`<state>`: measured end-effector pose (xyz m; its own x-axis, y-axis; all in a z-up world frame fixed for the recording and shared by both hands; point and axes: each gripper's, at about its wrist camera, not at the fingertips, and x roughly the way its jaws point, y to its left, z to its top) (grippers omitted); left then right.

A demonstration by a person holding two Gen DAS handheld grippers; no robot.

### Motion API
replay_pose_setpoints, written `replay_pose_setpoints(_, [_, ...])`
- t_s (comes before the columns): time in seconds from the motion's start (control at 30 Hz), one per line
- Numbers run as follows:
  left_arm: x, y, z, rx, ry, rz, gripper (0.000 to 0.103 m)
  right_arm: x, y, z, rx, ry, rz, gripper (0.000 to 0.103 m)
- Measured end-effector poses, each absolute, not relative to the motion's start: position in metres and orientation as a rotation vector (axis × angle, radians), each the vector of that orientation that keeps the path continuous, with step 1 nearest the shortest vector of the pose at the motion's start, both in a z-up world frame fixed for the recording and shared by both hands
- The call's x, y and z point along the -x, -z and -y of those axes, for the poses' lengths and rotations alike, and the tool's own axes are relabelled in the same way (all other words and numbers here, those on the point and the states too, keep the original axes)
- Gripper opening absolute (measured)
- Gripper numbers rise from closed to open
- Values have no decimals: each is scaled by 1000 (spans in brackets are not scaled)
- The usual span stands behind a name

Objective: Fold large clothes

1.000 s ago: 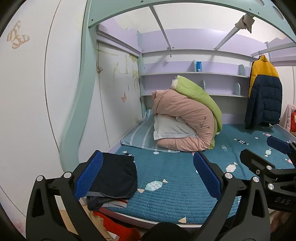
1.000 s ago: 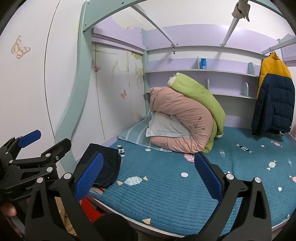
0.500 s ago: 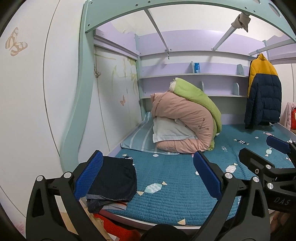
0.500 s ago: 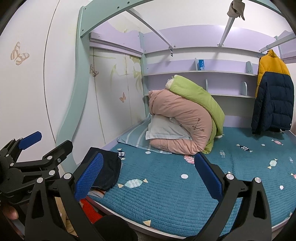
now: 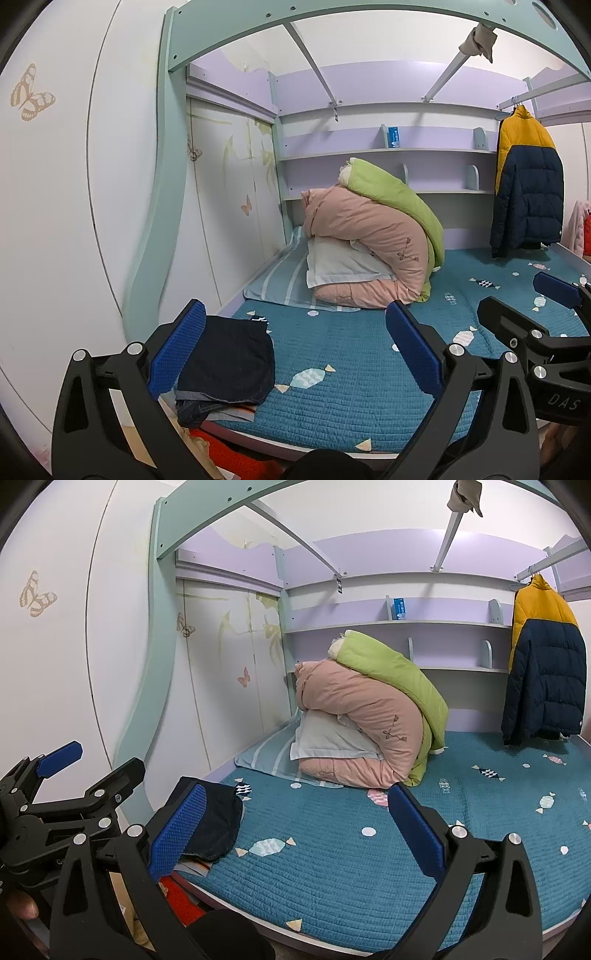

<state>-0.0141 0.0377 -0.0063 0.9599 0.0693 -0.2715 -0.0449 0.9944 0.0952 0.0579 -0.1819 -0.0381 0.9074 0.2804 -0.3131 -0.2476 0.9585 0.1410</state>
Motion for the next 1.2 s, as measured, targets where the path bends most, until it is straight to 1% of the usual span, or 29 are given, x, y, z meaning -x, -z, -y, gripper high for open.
replay_pose_setpoints(1.2, [11,7,-42,-95,-48,-277,98,-55,39,185,-113,-264,-342,95])
